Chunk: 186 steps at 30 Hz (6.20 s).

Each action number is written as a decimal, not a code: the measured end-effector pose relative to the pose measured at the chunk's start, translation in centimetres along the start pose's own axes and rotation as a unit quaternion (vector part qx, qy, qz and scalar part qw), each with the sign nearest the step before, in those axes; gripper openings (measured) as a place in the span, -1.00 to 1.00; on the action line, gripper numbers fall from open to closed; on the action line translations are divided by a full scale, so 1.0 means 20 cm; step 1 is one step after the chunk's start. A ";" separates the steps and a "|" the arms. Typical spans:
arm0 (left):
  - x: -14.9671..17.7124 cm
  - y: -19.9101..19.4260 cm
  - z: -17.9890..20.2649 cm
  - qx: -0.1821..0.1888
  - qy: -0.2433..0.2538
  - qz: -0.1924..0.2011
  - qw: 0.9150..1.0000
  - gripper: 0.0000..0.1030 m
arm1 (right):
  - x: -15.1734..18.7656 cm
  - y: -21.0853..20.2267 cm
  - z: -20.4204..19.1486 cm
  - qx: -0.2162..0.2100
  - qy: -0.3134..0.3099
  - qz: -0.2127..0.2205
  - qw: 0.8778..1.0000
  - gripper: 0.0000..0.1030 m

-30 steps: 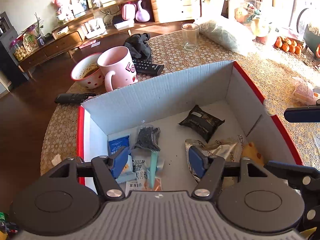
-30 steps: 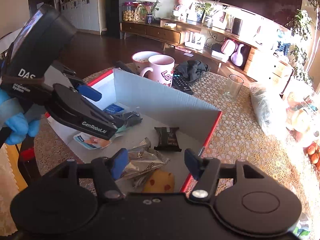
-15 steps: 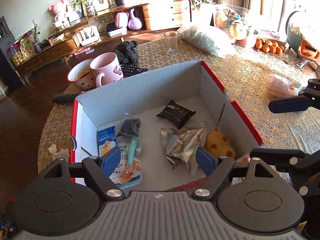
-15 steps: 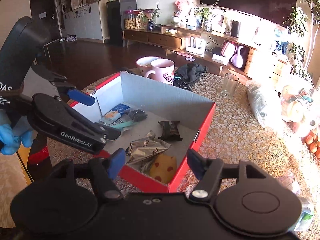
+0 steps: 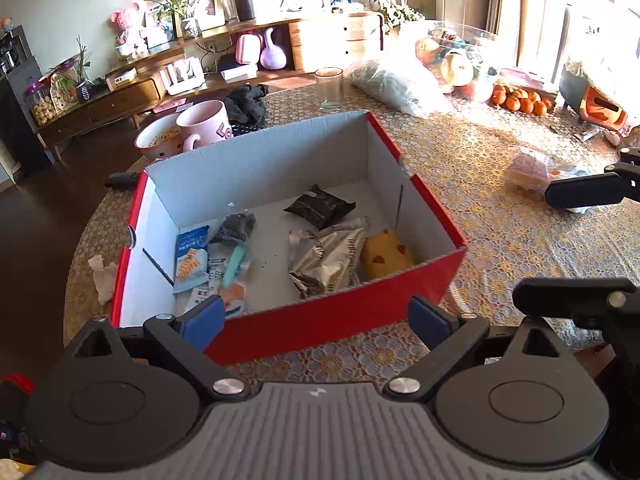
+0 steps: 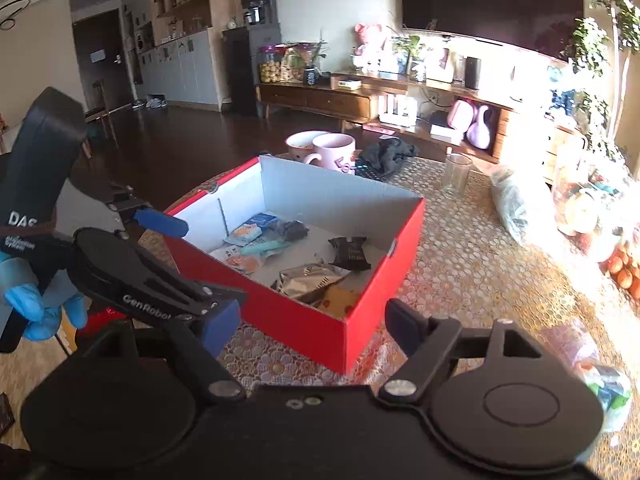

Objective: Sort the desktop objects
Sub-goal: 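Withdraw both tools from the box toward the white snack bags on the table, then grasp the pink-labelled clear bag with the left tool while the right tool grasps the white green-printed bag, then carry the clear bag and white bag over the red box with both tools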

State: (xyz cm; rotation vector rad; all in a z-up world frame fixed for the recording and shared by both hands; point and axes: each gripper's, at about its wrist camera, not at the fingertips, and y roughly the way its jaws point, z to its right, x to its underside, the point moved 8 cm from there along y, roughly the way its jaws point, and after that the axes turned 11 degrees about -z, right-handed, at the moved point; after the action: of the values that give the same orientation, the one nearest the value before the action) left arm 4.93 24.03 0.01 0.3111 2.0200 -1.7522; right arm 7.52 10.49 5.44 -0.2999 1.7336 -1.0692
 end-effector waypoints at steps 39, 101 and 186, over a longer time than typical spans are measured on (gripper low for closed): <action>-0.17 -0.07 0.86 0.081 0.053 0.092 0.991 0.99 | 0.68 -0.45 0.83 0.175 0.181 0.060 0.966 0.71; -0.90 0.94 1.52 0.092 0.157 0.039 0.983 0.97 | 0.80 0.12 1.71 0.156 0.266 0.008 0.951 0.56; -0.34 -0.22 0.76 0.093 0.044 0.129 0.986 0.02 | 0.46 -0.50 0.77 0.145 0.216 0.078 0.962 -0.73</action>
State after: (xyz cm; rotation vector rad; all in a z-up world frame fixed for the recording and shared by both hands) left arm 11.82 9.15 5.58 0.6905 1.7818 -1.7894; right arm 13.90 -9.05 6.25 0.2719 1.9064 -1.3193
